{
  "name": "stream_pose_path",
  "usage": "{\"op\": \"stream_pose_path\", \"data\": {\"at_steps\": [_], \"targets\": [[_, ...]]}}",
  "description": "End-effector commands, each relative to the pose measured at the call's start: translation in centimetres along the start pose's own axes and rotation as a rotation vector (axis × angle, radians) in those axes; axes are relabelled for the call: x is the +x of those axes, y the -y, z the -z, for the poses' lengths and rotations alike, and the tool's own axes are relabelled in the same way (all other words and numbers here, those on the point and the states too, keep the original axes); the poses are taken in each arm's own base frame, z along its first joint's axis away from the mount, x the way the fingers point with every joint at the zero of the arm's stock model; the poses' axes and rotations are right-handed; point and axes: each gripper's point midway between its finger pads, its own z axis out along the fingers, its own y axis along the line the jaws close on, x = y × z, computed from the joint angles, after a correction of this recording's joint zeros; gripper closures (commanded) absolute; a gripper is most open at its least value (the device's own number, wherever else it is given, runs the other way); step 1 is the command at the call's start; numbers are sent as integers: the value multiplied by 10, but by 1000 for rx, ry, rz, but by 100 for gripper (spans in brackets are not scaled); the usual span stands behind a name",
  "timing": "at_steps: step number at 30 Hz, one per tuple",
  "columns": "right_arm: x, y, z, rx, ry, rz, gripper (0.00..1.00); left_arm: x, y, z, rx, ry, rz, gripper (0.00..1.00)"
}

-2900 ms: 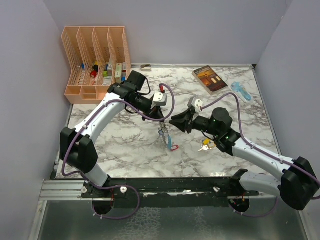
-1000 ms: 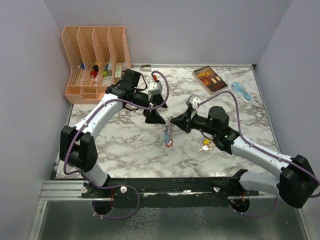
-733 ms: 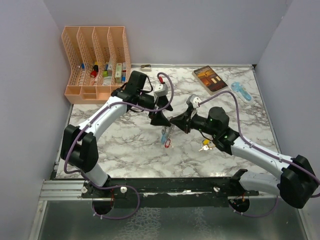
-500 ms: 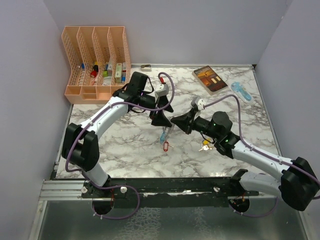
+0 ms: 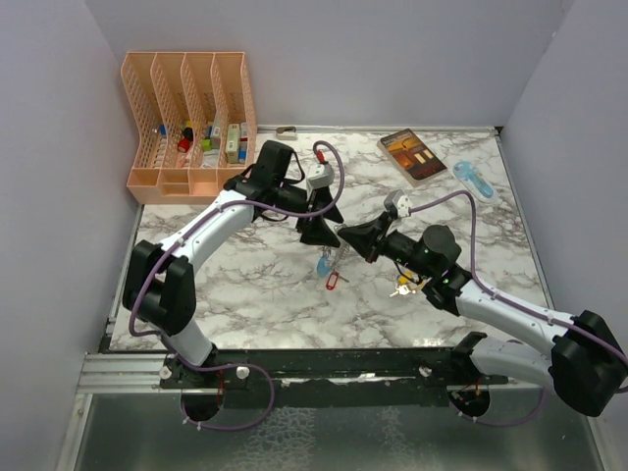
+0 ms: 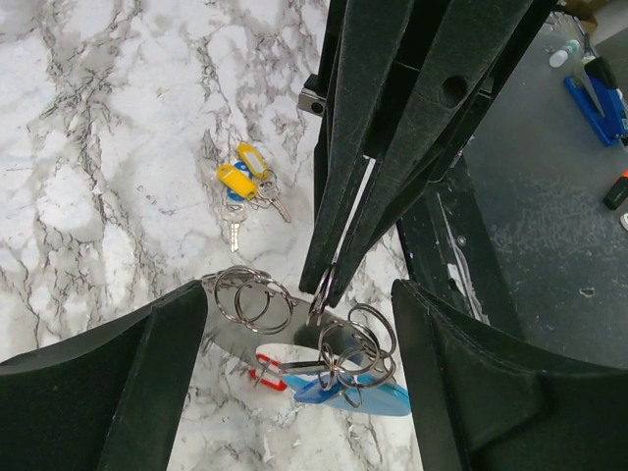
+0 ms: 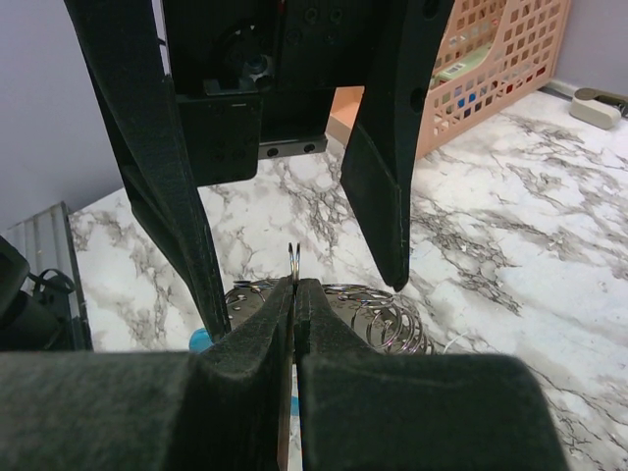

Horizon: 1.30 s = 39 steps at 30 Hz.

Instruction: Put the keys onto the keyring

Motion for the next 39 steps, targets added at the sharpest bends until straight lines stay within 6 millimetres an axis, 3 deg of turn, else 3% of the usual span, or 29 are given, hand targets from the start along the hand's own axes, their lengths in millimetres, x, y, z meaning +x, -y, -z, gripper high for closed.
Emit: {"op": "stream_pose_path", "data": {"at_steps": [1, 5, 9, 18, 23, 26, 34, 39], "targets": [[-37, -4, -3, 1, 124, 12, 99, 0, 4, -9, 38, 6, 8, 24], [-41, -4, -2, 5, 135, 13, 99, 1, 0, -9, 14, -3, 5, 41], [-40, -3, 1, 14, 137, 11, 99, 1, -1, -8, 8, -6, 6, 49], [-38, -1, 10, 40, 152, -6, 99, -3, 2, -8, 22, -4, -4, 53], [-38, -1, 12, 43, 160, -10, 99, -2, 6, -7, 40, -2, -9, 61], [-37, -2, 12, 39, 162, -16, 99, -13, 9, -5, 49, 11, -42, 63], [-33, -2, 13, 34, 174, -39, 99, -17, 17, -4, 89, 27, -63, 67], [-32, -2, 14, 35, 179, -49, 99, -17, 18, -3, 95, 31, -69, 88]]}}
